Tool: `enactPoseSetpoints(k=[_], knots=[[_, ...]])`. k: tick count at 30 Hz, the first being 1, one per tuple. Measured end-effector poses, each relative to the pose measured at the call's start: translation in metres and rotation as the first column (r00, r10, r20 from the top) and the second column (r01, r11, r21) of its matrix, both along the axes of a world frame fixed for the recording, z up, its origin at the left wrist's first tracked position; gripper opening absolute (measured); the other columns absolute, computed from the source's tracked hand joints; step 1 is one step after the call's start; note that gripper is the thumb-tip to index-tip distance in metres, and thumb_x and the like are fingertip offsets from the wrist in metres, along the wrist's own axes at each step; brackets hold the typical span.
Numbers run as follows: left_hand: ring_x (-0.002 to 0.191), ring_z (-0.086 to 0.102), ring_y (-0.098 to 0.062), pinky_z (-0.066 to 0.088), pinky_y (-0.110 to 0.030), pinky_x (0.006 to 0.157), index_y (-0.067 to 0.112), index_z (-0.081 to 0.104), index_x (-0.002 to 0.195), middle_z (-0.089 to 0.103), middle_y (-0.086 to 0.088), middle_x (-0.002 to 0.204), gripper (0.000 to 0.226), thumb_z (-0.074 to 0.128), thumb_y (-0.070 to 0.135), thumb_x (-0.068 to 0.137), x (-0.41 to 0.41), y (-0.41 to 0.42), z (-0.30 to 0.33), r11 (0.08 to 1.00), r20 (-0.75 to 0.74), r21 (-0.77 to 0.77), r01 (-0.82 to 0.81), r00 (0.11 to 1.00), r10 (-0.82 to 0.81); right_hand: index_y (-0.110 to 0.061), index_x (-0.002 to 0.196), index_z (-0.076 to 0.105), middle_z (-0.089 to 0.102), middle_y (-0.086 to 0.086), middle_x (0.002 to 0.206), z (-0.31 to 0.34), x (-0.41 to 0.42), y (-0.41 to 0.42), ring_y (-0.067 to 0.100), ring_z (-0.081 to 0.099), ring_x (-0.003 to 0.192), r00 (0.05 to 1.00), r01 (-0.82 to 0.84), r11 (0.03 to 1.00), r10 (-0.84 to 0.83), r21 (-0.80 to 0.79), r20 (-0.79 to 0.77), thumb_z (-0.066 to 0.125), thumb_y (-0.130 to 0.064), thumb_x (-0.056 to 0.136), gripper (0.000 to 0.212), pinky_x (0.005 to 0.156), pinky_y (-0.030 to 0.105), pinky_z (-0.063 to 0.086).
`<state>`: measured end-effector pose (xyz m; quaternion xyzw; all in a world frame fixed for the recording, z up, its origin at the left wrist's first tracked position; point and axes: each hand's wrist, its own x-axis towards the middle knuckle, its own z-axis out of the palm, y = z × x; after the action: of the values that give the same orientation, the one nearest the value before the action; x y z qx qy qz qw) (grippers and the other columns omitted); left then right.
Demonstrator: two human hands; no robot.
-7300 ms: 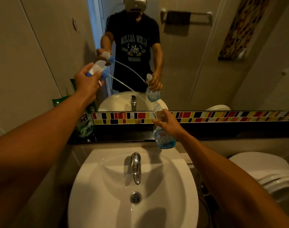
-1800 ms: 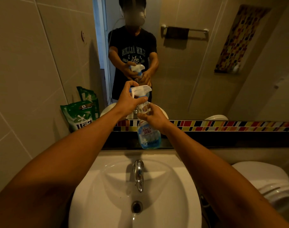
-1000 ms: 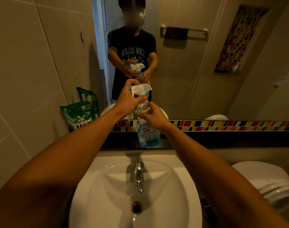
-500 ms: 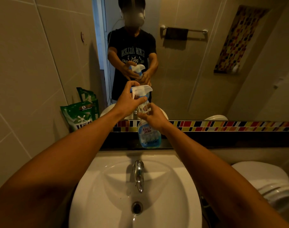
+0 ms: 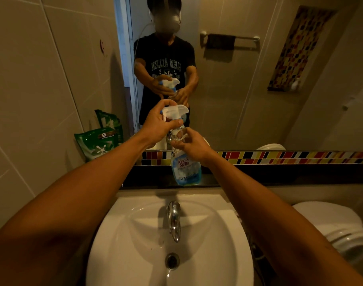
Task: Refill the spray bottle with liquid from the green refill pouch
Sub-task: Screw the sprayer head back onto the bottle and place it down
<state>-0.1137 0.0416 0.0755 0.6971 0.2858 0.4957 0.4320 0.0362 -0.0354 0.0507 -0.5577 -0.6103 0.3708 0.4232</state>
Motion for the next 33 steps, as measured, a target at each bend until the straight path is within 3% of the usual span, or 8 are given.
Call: enactPoseSetpoints(k=[4,7,11,17,19,23,27,33], knots=[[0.114,0.062,-0.033,0.06,-0.037,0.085,0.019,0.057,0.124,0.058,-0.015,0.127,0.055,0.082,0.01,0.077,-0.001,0.001,0.004,0.998,-0.015,0.018,0.062,0.998,-0.062,-0.019,0.12,0.058,0.073,0.001,0.108,0.003,0.005,0.001,0.015,0.074,0.095,0.994,-0.07,0.997,0.067,-0.036,-0.086,0.072,-0.016,0.096,0.028,0.077,0.026,0.062],[0.113,0.062,-0.03,0.058,-0.031,0.082,0.018,0.057,0.125,0.059,-0.015,0.126,0.054,0.082,0.009,0.078,-0.002,0.0,0.009,0.996,-0.037,0.011,0.091,0.995,-0.09,-0.019,0.119,0.061,0.075,0.007,0.112,0.001,0.008,0.003,0.025,0.075,0.103,0.992,-0.09,0.995,0.085,-0.048,-0.096,0.074,-0.016,0.094,0.028,0.09,0.042,0.063],[0.112,0.063,-0.031,0.058,-0.03,0.081,0.019,0.057,0.124,0.06,-0.014,0.126,0.054,0.083,0.01,0.077,-0.002,-0.002,0.009,0.994,-0.05,0.002,0.107,0.993,-0.107,-0.016,0.126,0.06,0.075,0.01,0.116,0.0,0.01,0.002,0.028,0.074,0.105,0.994,-0.095,0.992,0.09,-0.077,-0.063,0.077,-0.027,0.091,0.041,0.089,0.05,0.062],[0.115,0.064,-0.026,0.059,-0.038,0.09,0.033,0.044,0.139,0.056,-0.008,0.135,0.074,0.084,0.02,0.077,0.001,-0.007,0.004,0.997,-0.104,-0.026,0.076,0.992,-0.078,-0.014,0.128,0.054,0.068,0.008,0.123,-0.009,0.015,0.0,0.023,0.069,0.111,0.997,-0.066,0.993,0.069,-0.098,0.028,0.065,-0.031,0.1,0.035,0.086,0.036,0.062],[0.118,0.062,-0.022,0.058,-0.03,0.089,0.034,0.034,0.146,0.053,-0.008,0.14,0.079,0.078,0.017,0.083,0.003,-0.01,-0.002,0.998,-0.101,-0.02,0.058,0.993,-0.06,-0.016,0.122,0.055,0.068,0.006,0.118,-0.013,0.017,-0.001,0.023,0.069,0.109,0.997,-0.056,0.994,0.06,-0.092,0.05,0.066,-0.03,0.1,0.028,0.085,0.036,0.062],[0.105,0.062,-0.01,0.053,-0.022,0.079,0.023,0.036,0.147,0.06,-0.002,0.126,0.057,0.056,0.011,0.095,0.002,-0.028,-0.028,0.982,-0.005,-0.169,-0.088,0.996,0.088,-0.007,0.12,0.063,0.073,0.011,0.112,-0.017,0.027,-0.001,0.028,0.071,0.106,0.993,0.016,0.998,-0.009,-0.064,0.116,0.075,-0.025,0.094,0.033,0.092,0.047,0.061],[0.111,0.061,-0.016,0.049,-0.021,0.079,0.022,0.057,0.126,0.061,0.014,0.107,0.034,0.059,0.009,0.094,-0.002,-0.04,-0.078,0.949,-0.108,-0.229,-0.219,0.974,0.199,-0.011,0.116,0.067,0.073,0.014,0.109,-0.026,0.044,0.003,0.03,0.071,0.103,0.967,0.1,0.995,-0.091,-0.027,0.238,0.086,-0.029,0.081,0.043,0.093,0.054,0.059],[0.13,0.055,-0.025,0.048,-0.041,0.106,0.013,0.045,0.147,0.054,-0.008,0.144,0.061,0.068,0.014,0.091,0.013,-0.044,-0.131,0.902,-0.26,-0.402,-0.157,0.964,0.052,-0.017,0.131,0.063,0.073,0.008,0.116,-0.035,0.063,0.004,0.025,0.07,0.109,0.975,0.101,0.995,-0.095,-0.016,0.2,0.086,-0.017,0.083,0.053,0.097,0.052,0.059]])
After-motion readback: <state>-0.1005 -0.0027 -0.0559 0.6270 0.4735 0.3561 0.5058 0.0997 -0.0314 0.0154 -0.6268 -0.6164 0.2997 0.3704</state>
